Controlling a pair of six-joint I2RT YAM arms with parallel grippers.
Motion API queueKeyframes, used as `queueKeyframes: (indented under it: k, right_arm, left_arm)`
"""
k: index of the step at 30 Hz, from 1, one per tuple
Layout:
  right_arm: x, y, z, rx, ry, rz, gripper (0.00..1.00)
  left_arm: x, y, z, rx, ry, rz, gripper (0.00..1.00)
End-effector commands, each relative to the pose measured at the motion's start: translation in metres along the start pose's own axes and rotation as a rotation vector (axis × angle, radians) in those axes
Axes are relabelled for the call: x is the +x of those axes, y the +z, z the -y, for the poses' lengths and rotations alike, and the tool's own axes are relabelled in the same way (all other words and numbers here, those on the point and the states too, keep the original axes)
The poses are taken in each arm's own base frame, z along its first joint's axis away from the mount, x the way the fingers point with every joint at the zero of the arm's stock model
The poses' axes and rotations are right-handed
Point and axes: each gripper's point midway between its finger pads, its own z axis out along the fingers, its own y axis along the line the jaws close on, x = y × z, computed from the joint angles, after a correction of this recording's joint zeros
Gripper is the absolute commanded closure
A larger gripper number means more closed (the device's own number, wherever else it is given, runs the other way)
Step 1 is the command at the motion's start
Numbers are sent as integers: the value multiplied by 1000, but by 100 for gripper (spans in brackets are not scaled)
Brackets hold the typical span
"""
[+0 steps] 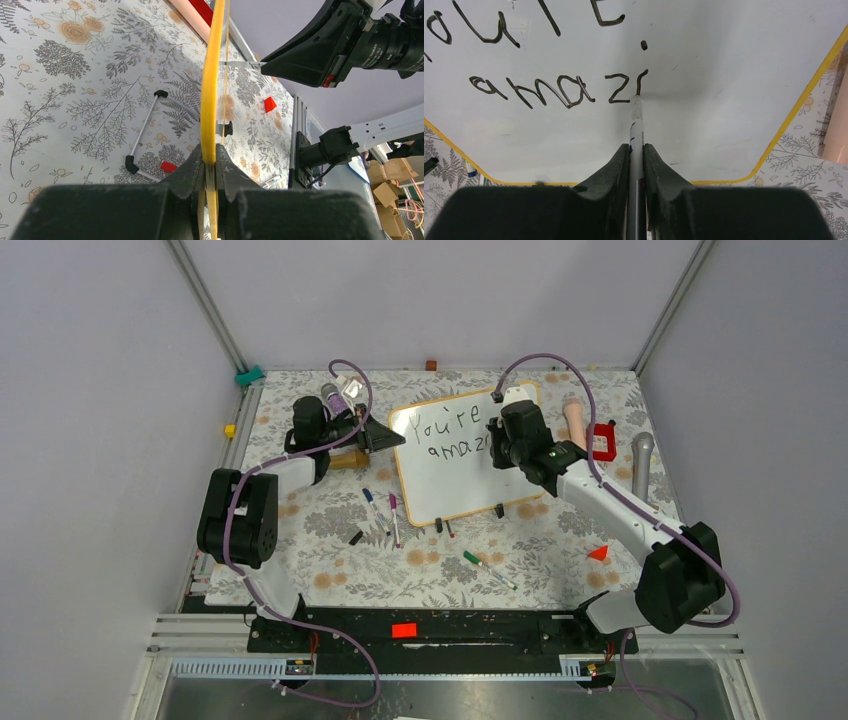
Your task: Write a sentence on the whiteboard
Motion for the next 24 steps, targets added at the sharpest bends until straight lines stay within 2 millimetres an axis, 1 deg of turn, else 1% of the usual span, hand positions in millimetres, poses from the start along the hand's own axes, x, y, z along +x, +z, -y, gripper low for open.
queueKeyframes:
  k: [1, 3, 8, 12, 16, 20, 24]
  right_arm:
    - [12, -2, 3, -1, 16, -30, 100]
    - [14, -3, 3, -2, 17, -34, 100]
    - [8, -7, 4, 5, 14, -13, 100]
    - [-7, -16, 3, -4, 12, 29, 100]
    - [-26, -26, 2, -14, 6, 80, 100]
    - [-39, -29, 2, -14, 9, 107, 100]
    - [-45, -27, 6, 7, 14, 116, 100]
  left_arm:
    - [-11, 3, 10, 63, 132, -3, 100]
    - [-11, 3, 10, 64, 133, -3, 100]
    - [-11, 3, 9, 62, 129, -3, 100]
    - [-11, 3, 9, 63, 131, -3, 100]
    - [-11, 3, 9, 61, 130, -3, 100]
    - [-11, 3, 9, 62, 130, -2, 100]
    - [-12, 3, 10, 64, 131, -2, 100]
